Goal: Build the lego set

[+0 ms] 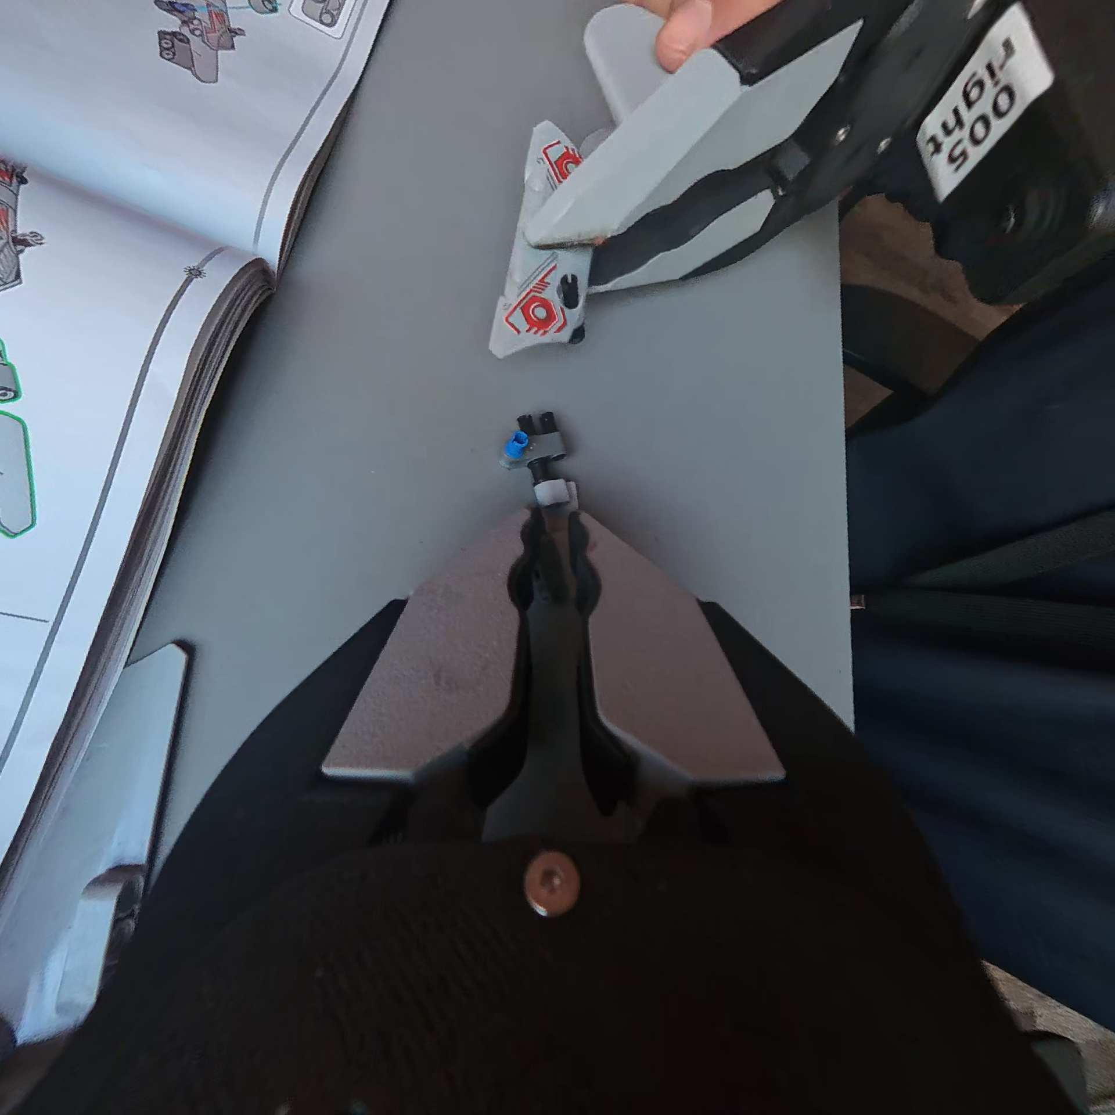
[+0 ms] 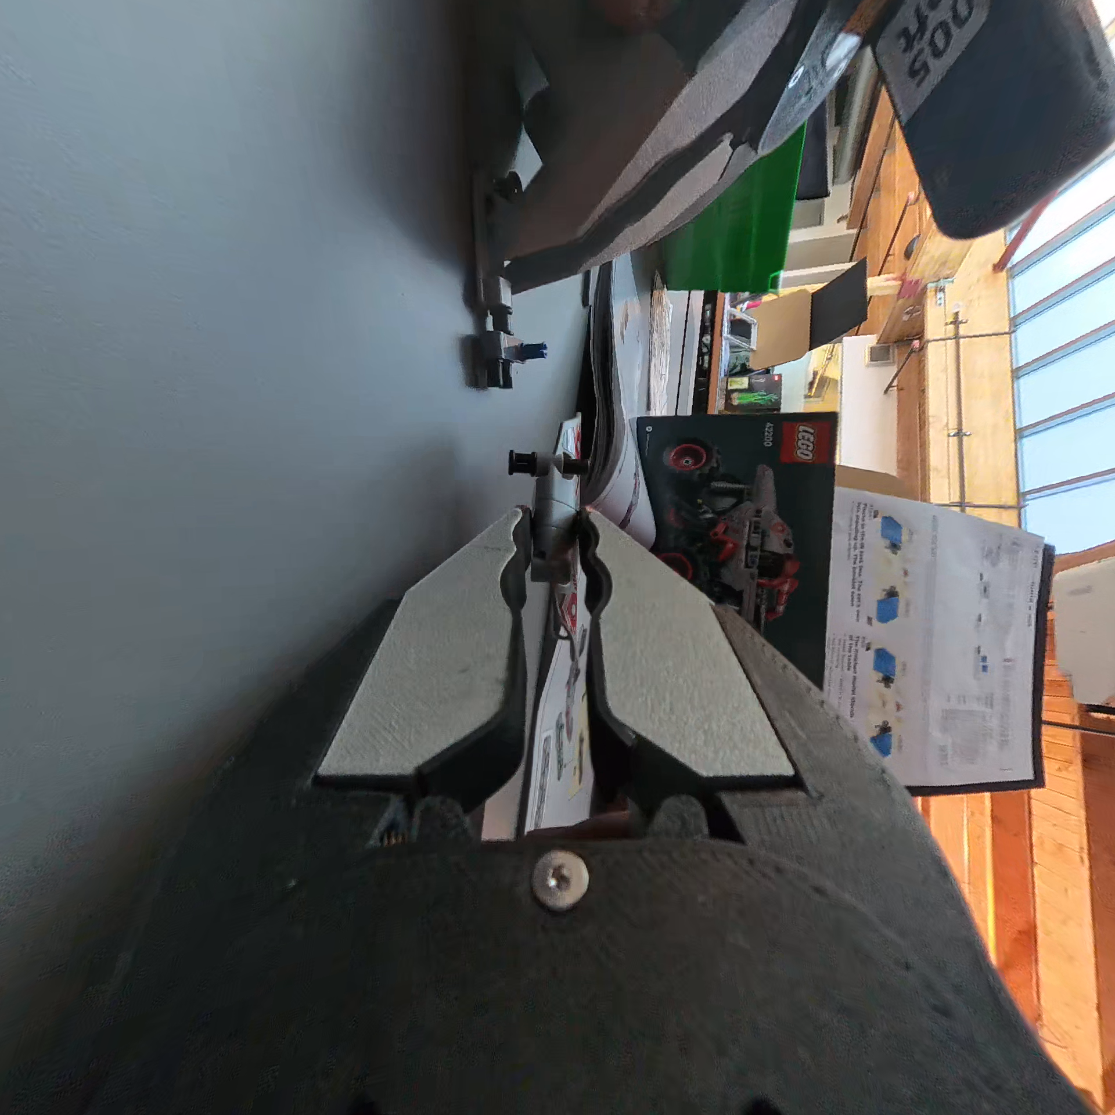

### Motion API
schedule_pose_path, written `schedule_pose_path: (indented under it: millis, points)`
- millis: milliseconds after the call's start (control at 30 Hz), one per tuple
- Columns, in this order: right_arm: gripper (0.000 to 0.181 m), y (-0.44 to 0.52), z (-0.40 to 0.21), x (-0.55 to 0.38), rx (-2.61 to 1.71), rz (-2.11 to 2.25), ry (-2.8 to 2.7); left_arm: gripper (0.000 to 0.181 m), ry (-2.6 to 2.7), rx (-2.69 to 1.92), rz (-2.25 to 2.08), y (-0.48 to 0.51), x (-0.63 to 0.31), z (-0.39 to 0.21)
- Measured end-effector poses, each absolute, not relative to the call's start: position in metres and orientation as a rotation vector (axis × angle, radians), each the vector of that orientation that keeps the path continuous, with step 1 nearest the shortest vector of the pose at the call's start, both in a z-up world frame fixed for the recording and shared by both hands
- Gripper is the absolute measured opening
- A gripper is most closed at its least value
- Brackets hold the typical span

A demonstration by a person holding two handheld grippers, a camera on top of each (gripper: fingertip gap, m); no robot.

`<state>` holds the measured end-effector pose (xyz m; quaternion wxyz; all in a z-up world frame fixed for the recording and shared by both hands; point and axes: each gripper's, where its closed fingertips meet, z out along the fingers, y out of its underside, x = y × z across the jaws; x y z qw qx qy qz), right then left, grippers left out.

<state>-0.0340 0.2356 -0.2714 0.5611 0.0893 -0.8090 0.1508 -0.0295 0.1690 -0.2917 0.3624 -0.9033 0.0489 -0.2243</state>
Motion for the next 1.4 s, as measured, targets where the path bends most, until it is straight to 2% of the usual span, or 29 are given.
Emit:
schedule_pose_path:
  millis: [100, 167, 300, 567, 733, 967, 1400]
  points:
    - [0.013, 0.231, -0.266, -0.032, 0.235, 0.356, -1.862, 0.0, 0.108, -2.335, -0.646, 0.165, -0.027, -0.292]
    - [0.012, 0.228, -0.257, -0.031, 0.233, 0.384, -1.82, 0.008, 0.104, -2.323, -0.635, 0.166, -0.029, -0.29]
    - [0.012, 0.223, -0.249, -0.028, 0.236, 0.416, -1.781, 0.011, 0.105, -2.276, -0.633, 0.169, -0.029, -0.282]
    - [0.012, 0.222, -0.247, -0.03, 0.216, 0.433, -1.778, 0.011, 0.084, -2.15, -0.575, 0.179, -0.036, -0.261]
    - [0.012, 0.217, -0.246, -0.027, 0.267, 0.402, -1.746, 0.011, 0.055, -2.05, -0.706, 0.184, -0.027, -0.245]
    - [0.012, 0.218, -0.243, -0.028, 0.24, 0.432, -1.743, 0.013, 0.103, -2.078, -0.596, 0.185, -0.028, -0.249]
    - [0.012, 0.209, -0.244, -0.024, 0.3, 0.409, -1.714, 0.013, 0.059, -2.008, -0.783, 0.186, -0.016, -0.24]
